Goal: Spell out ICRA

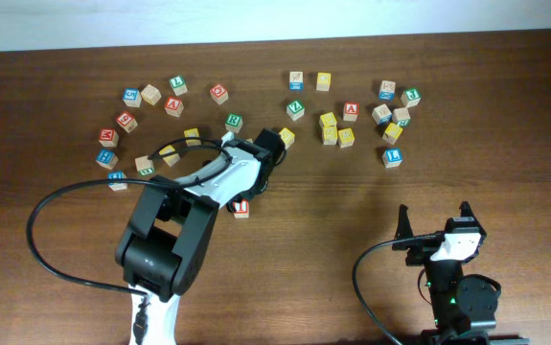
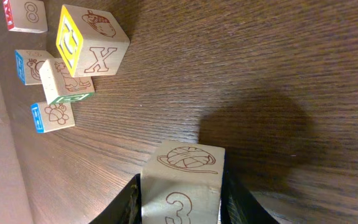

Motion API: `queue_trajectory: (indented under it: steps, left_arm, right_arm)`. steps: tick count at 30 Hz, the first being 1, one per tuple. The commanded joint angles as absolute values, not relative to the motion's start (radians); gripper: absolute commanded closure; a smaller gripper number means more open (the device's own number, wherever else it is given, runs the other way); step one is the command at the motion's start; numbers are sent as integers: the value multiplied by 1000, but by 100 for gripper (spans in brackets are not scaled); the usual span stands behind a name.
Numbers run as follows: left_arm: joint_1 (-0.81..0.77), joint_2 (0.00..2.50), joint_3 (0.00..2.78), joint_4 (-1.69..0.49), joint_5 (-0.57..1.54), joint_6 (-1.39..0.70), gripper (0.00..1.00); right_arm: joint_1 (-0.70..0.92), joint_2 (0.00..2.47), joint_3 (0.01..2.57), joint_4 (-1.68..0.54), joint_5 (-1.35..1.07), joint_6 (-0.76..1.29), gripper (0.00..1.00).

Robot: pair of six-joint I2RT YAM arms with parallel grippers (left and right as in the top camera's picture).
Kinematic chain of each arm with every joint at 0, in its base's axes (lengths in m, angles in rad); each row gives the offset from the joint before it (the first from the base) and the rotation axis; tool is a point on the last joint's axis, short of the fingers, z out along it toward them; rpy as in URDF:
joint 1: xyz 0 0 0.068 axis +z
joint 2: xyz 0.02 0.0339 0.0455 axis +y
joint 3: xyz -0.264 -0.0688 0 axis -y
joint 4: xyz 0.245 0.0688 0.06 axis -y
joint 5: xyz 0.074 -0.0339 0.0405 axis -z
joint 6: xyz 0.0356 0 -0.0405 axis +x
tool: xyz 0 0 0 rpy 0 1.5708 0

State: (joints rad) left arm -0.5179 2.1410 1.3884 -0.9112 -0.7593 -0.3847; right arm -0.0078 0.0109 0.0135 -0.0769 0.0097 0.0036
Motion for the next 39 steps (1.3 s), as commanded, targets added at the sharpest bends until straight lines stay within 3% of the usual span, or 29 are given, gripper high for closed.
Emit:
queue_trajectory:
  steps: [1, 4, 7, 12, 19, 24, 29, 35, 39]
  left_arm:
    - [-523, 2145, 1379, -915, -693, -387, 77]
    - [-523, 2145, 1379, -916, -754, -387, 77]
    - [-523, 2145, 1379, -929, -906, -387, 70]
    - [-516, 2145, 1378, -916, -921, -396, 76]
    - [-515, 2145, 1379, -914, -681, -414, 72]
    - [-517, 2145, 1379, -915, -669, -413, 63]
    - [-517, 2144, 1395, -926, -676, -413, 70]
    - [-517, 2144, 1408, -974, -970, -413, 71]
    - [-516, 2144, 1408, -982, -1026, -412, 74]
  right_arm:
    - [-14, 3, 6, -80, 19, 12, 2]
    - [-14, 3, 6, -80, 19, 12, 1]
    - [-14, 3, 6, -80, 19, 13, 2]
    - [-14, 4, 6, -80, 19, 12, 2]
    - [-14, 3, 6, -80, 19, 12, 2]
    - [-14, 4, 6, -80, 19, 13, 2]
    - [-14, 3, 6, -80, 19, 12, 2]
    - [-14, 4, 6, -80, 19, 12, 2]
    - [-14, 4, 6, -80, 19, 12, 2]
